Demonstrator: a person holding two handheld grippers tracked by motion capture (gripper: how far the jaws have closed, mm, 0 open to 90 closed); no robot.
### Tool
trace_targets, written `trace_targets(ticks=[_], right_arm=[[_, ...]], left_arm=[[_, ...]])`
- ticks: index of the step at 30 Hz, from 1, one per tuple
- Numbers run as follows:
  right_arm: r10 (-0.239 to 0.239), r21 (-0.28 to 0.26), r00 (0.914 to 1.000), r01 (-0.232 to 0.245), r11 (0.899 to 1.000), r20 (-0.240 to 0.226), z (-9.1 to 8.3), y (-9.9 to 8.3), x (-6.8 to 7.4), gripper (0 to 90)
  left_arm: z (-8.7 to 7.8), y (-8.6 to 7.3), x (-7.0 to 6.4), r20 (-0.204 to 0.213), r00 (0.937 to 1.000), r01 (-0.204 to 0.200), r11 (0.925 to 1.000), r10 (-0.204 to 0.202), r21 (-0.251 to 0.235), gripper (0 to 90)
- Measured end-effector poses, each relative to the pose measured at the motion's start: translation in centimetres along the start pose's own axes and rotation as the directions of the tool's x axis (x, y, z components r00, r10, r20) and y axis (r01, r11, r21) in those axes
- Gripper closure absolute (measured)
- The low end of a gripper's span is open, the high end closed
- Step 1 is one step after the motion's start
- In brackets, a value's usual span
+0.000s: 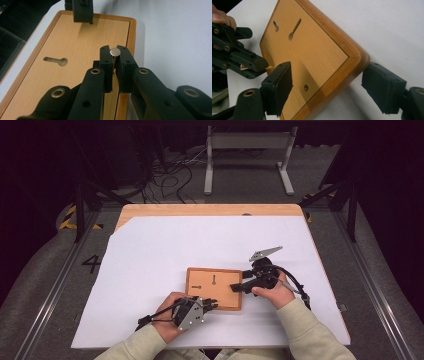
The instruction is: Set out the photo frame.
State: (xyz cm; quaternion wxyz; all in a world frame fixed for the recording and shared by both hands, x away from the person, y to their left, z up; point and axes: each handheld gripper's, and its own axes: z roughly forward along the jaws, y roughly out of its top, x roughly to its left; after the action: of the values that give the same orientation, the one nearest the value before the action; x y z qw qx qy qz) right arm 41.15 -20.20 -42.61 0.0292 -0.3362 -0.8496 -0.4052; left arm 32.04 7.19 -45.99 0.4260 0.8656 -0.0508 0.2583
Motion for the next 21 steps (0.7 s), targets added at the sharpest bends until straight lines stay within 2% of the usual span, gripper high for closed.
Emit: trace_targets(ticks=[3, 7, 9, 11, 12, 13, 14, 17, 18, 19, 20, 21], right_arm=[[0.018, 0.007, 0.9994, -0.018, 1.0, -0.03, 0.8, 0.1, -0.1, 27.5], [0.02, 0.004, 0.9996, -0.02, 1.0, -0.021, 1.1, 0.1, -0.1, 32.9], [0.045, -0.014, 0.9976, -0.045, 0.999, -0.054, 0.7, 0.1, -0.5, 38.5], [0.033, -0.023, 0.9976, -0.035, 0.999, -0.061, 0.5, 0.1, -0.4, 39.8], [0.022, -0.026, 0.9981, -0.024, 0.999, -0.058, 0.5, 0.1, -0.3, 39.9], [0.01, -0.031, 0.9985, -0.012, 0.999, -0.054, 0.5, 0.1, -0.2, 40.0], [-0.002, -0.035, 0.9988, 0.0, 0.999, -0.049, 0.4, 0.2, 0.0, 40.5], [-0.03, -0.045, 0.9985, 0.028, 0.999, -0.045, 0.1, 0.2, 0.3, 42.4], [-0.039, -0.046, 0.9984, 0.038, 0.998, -0.041, 0.0, 0.2, 0.4, 42.6], [-0.039, -0.046, 0.9984, 0.038, 0.998, -0.041, 0.0, 0.2, 0.4, 42.6], [-0.057, -0.05, 0.9978, 0.055, 0.997, -0.035, -0.1, 0.2, 0.6, 42.8], [-0.078, -0.052, 0.9966, 0.076, 0.996, -0.027, -0.3, 0.3, 0.8, 43.1]], left_arm=[[0.0, 0.0, 0.0, 0.006, 0.9999, 0.011, 0.9999, -0.011, 0.001, 83.8], [-0.1, 0.0, 0.1, 0.009, 0.9998, 0.016, 0.9999, -0.016, 0.0, 83.6], [-0.2, -0.1, 0.4, 0.037, 0.9975, 0.06, 0.9982, -0.06, -0.003, 82.9], [-0.5, -0.1, 0.8, 0.081, 0.9888, 0.126, 0.992, -0.125, -0.007, 79.3], [-0.7, -0.2, 1.0, 0.115, 0.9786, 0.174, 0.9845, -0.171, -0.02, 77.4], [-0.9, -0.2, 1.1, 0.153, 0.9636, 0.228, 0.973, -0.22, -0.037, 73.7], [-1.3, -0.2, 1.3, 0.178, 0.9512, 0.266, 0.9622, -0.252, -0.058, 69.3], [-2.7, -0.3, 1.9, 0.219, 0.9246, 0.34, 0.9346, -0.312, -0.105, 64.0], [-3.3, -0.4, 2.3, 0.228, 0.9128, 0.373, 0.9192, -0.339, -0.127, 62.1], [-3.3, -0.4, 2.3, 0.228, 0.9128, 0.373, 0.9192, -0.339, -0.127, 60.0], [-4.1, -0.4, 2.8, 0.233, 0.9007, 0.406, 0.9014, -0.367, -0.15, 60.0], [-4.6, -0.5, 3.2, 0.234, 0.8943, 0.425, 0.8886, -0.382, -0.174, 58.6]])
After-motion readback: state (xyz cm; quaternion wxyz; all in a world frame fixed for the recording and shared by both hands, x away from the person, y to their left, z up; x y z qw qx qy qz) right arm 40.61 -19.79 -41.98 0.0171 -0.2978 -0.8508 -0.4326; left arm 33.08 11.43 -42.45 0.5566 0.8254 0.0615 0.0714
